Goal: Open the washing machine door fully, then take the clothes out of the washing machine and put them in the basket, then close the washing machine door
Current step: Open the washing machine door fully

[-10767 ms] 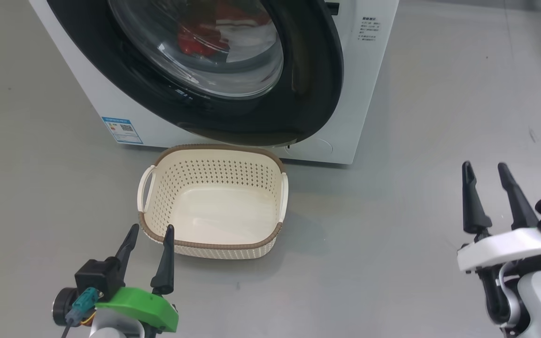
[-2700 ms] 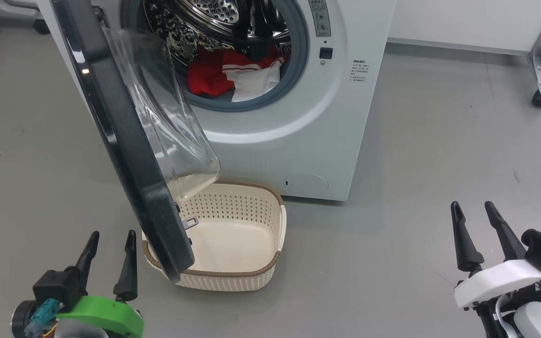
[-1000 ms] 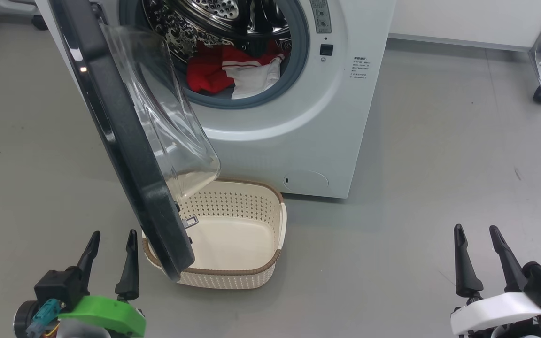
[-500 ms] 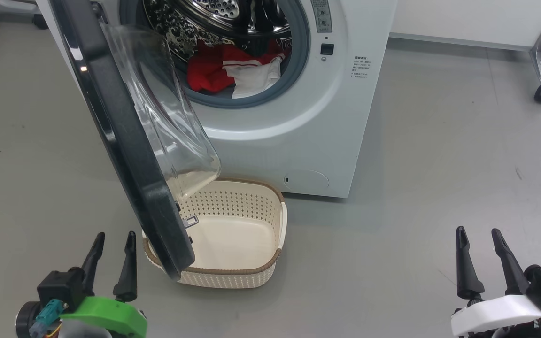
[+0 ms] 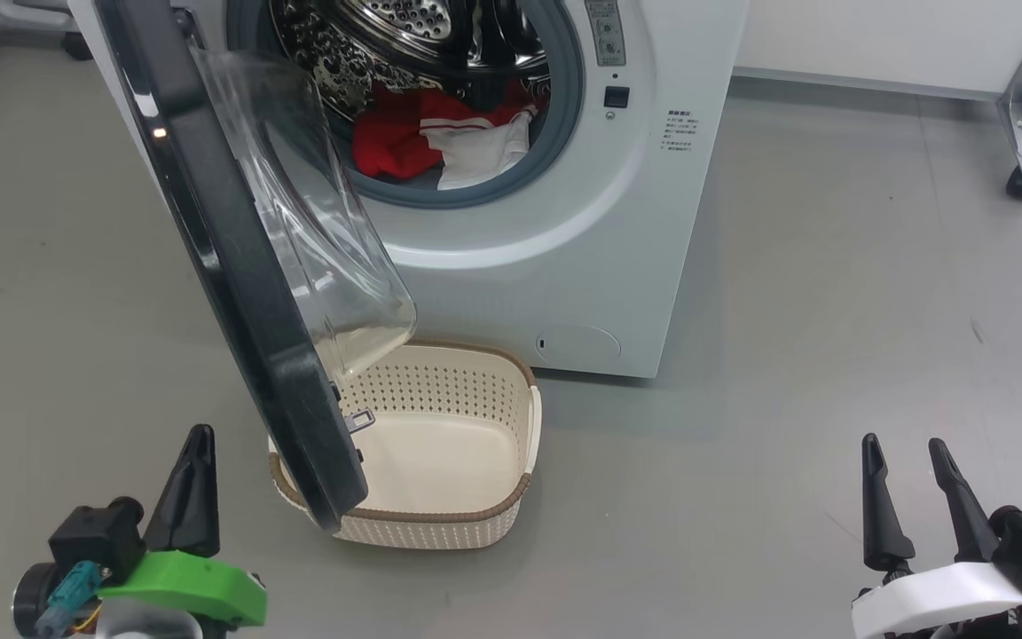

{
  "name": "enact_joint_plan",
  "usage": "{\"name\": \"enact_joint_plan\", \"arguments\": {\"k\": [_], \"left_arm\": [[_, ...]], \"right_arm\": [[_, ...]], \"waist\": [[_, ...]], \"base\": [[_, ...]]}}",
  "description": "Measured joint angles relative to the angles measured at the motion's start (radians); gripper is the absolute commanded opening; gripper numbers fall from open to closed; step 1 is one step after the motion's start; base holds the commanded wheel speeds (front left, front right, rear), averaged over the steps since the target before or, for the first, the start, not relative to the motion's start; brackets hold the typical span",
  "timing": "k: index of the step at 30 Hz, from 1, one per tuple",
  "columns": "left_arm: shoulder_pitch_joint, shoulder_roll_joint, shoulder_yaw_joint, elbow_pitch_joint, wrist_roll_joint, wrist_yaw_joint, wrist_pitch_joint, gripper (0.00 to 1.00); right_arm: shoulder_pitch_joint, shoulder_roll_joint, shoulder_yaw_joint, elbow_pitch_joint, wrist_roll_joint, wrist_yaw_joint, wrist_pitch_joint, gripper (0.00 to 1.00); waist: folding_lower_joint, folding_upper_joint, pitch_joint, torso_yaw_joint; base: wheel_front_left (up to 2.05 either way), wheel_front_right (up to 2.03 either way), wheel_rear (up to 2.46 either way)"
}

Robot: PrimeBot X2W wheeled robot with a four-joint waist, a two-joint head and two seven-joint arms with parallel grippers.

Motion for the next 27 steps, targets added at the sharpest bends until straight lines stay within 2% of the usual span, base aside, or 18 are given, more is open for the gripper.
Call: {"name": "enact_joint_plan", "arguments": {"k": [6,19,27], "left_arm": [[-0.014,0.001,0.029,-0.061,0.000,0.000,0.000,0.00],[-0.169,0.027,0.088,-0.252,0.000,0.000,-0.005,0.00],[-0.252,0.056,0.072,-0.346,0.013,-0.001,-0.006,0.00]], "right_arm": [[0.000,0.008,-0.010,0.000,-0.005,0.003,0.000,1.00],[0.000,0.032,-0.017,0.003,-0.014,0.020,0.000,1.00],[0.000,0.041,-0.029,0.010,-0.027,0.027,0.000,1.00]], "waist": [[0.0000,0.0000,-0.007,0.000],[0.0000,0.0000,-0.010,0.000],[0.0000,0.0000,-0.015,-0.007]], "base": [[0.00,0.00,0.00],[0.00,0.00,0.00],[0.00,0.00,0.00]]}}
